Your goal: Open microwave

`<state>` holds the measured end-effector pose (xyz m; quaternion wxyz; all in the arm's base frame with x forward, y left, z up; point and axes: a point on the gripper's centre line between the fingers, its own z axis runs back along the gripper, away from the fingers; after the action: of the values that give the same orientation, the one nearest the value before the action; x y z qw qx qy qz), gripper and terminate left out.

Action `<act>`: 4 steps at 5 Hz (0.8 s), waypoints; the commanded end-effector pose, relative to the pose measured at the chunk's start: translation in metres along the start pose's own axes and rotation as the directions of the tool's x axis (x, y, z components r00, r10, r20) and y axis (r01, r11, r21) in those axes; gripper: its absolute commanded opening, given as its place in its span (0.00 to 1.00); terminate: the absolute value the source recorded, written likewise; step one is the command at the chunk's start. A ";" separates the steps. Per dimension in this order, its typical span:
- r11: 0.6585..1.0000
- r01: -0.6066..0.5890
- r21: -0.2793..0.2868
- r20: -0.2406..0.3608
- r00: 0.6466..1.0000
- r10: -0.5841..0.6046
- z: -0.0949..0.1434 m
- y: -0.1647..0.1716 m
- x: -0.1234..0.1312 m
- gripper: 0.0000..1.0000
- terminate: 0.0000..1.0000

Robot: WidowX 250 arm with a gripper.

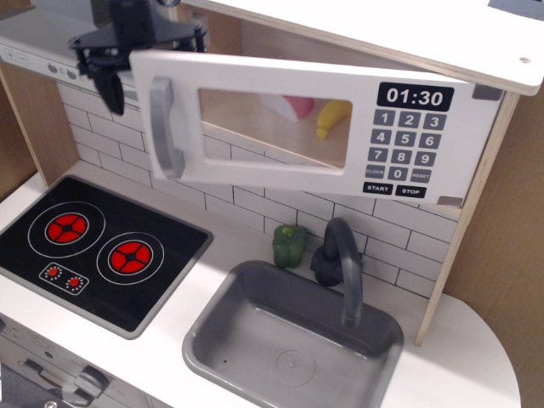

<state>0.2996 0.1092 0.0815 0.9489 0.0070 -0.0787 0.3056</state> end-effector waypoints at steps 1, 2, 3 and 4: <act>0.992 0.128 0.001 0.016 0.992 -0.128 0.025 0.011 -0.041 1.00 0.00; 0.983 0.182 -0.007 -0.002 0.983 -0.182 0.025 0.009 -0.073 1.00 0.00; 0.975 0.223 -0.017 -0.005 0.975 -0.223 0.024 -0.004 -0.100 1.00 0.00; 0.962 0.271 -0.034 -0.024 0.962 -0.271 0.024 -0.027 -0.122 1.00 0.00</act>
<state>0.2139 0.0026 0.0690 0.9838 0.0001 -0.0476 0.1728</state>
